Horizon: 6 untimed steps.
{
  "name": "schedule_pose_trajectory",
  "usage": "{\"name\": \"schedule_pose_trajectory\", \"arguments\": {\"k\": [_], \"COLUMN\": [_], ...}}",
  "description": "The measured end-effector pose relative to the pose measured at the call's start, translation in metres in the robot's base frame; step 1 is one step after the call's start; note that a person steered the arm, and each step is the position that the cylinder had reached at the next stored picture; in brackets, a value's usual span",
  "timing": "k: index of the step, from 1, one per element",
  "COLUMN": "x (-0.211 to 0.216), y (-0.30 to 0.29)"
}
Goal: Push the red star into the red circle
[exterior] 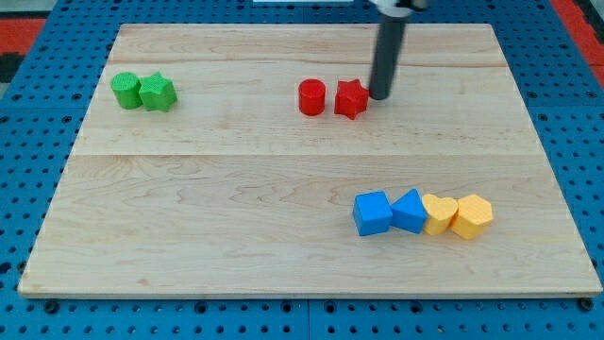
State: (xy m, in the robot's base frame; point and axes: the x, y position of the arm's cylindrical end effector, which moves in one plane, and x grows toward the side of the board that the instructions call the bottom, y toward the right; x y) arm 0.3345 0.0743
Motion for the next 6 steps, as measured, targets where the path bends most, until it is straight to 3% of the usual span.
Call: {"name": "schedule_pose_trajectory", "arguments": {"k": [1,2,3,5,6], "x": [0.002,0.018,0.03,0.029,0.029], "y": [-0.051,-0.009,-0.025,-0.161,-0.163]}}
